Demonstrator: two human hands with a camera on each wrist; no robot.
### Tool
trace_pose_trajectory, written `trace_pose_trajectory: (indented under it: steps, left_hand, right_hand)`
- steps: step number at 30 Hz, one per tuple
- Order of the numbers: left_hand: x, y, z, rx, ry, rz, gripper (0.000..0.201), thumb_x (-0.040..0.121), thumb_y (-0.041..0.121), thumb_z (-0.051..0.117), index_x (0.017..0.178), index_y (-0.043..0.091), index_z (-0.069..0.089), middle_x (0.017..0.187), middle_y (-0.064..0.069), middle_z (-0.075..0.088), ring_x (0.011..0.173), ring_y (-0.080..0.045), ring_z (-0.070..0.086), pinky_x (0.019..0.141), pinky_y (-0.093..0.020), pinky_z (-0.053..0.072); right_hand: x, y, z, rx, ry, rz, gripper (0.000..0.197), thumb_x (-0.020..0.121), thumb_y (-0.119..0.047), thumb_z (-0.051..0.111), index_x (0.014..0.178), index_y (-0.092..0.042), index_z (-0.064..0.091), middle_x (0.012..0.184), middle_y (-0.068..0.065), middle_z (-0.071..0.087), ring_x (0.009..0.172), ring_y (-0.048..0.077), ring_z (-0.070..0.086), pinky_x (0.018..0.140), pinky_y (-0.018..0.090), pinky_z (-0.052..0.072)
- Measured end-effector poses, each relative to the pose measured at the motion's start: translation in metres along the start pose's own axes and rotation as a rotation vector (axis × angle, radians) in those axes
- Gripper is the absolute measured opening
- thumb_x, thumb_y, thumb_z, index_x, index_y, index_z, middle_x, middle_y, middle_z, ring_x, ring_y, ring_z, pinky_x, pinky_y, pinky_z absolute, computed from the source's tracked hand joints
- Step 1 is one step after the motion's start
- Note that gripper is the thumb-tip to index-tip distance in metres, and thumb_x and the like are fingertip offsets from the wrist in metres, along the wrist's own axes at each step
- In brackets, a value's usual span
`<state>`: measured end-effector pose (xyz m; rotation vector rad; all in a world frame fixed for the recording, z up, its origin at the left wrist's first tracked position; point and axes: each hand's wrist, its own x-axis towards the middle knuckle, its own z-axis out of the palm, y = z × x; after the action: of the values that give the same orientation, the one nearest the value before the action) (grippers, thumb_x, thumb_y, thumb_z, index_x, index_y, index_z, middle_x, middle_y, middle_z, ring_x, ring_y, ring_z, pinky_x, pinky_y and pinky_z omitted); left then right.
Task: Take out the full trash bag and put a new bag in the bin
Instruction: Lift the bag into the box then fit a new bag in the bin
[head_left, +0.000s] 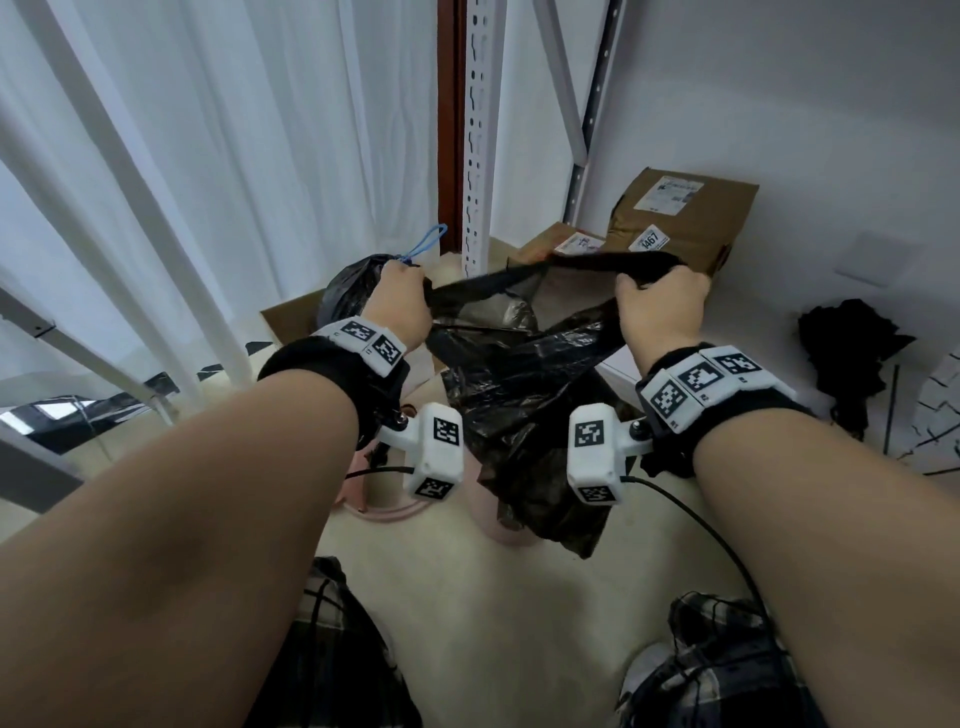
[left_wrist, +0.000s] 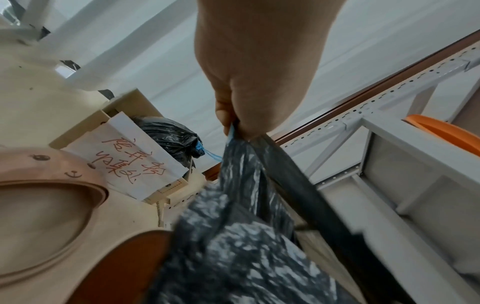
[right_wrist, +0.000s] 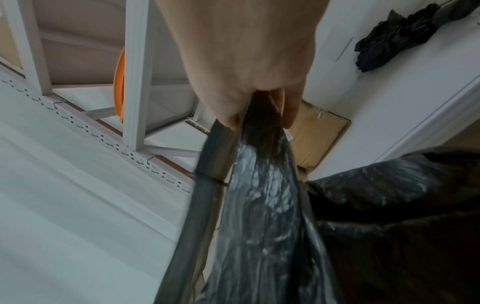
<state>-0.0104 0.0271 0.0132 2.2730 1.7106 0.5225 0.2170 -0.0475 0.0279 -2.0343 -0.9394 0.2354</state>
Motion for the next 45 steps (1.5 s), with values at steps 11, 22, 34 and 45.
trace_pose_trajectory:
  steps: [11,22,34,45]
  left_hand:
    - [0.002,0.028,-0.001,-0.334,-0.100,0.115,0.100,0.071,0.043,0.073,0.149,0.015,0.018,0.150,-0.014,0.027,0.141,-0.029,0.024,0.116,-0.045,0.026]
    - [-0.003,0.032,-0.013,-0.343,0.152,0.141,0.013,0.099,0.018,0.041,0.091,0.010,0.048,0.087,-0.008,0.053,0.080,-0.018,0.048,0.064,-0.017,0.028]
    - [-0.006,0.020,-0.010,-0.062,0.018,0.157,0.063,0.081,0.060,0.056,0.127,0.018,0.049,0.114,-0.010,0.053,0.105,-0.027,0.054,0.090,-0.033,0.047]
    - [-0.007,0.031,-0.001,0.138,-0.096,0.215,0.082,0.074,0.060,0.063,0.142,0.025,0.034,0.145,-0.009,0.035,0.136,-0.030,0.032,0.112,-0.049,0.026]
  right_hand:
    - [-0.022,-0.026,0.012,0.026,-0.127,-0.426,0.044,0.087,0.008,0.039,0.126,-0.004,0.056,0.133,0.012,0.050,0.126,0.022,0.046,0.103,0.015,0.027]
    - [-0.031,-0.036,0.018,-0.026,-0.417,-0.550,0.043,0.086,-0.004,0.060,0.126,-0.014,0.050,0.096,0.006,0.061,0.096,0.023,0.057,0.083,0.027,0.042]
    - [-0.010,-0.014,0.005,-0.214,-0.186,-0.230,0.025,0.087,-0.003,0.045,0.108,-0.003,0.059,0.116,0.017,0.061,0.109,0.033,0.055,0.081,0.031,0.042]
    - [-0.011,-0.017,0.011,-0.224,-0.292,-0.340,0.026,0.087,-0.003,0.051,0.106,-0.006,0.068,0.115,0.014,0.065,0.110,0.030,0.057,0.089,0.030,0.043]
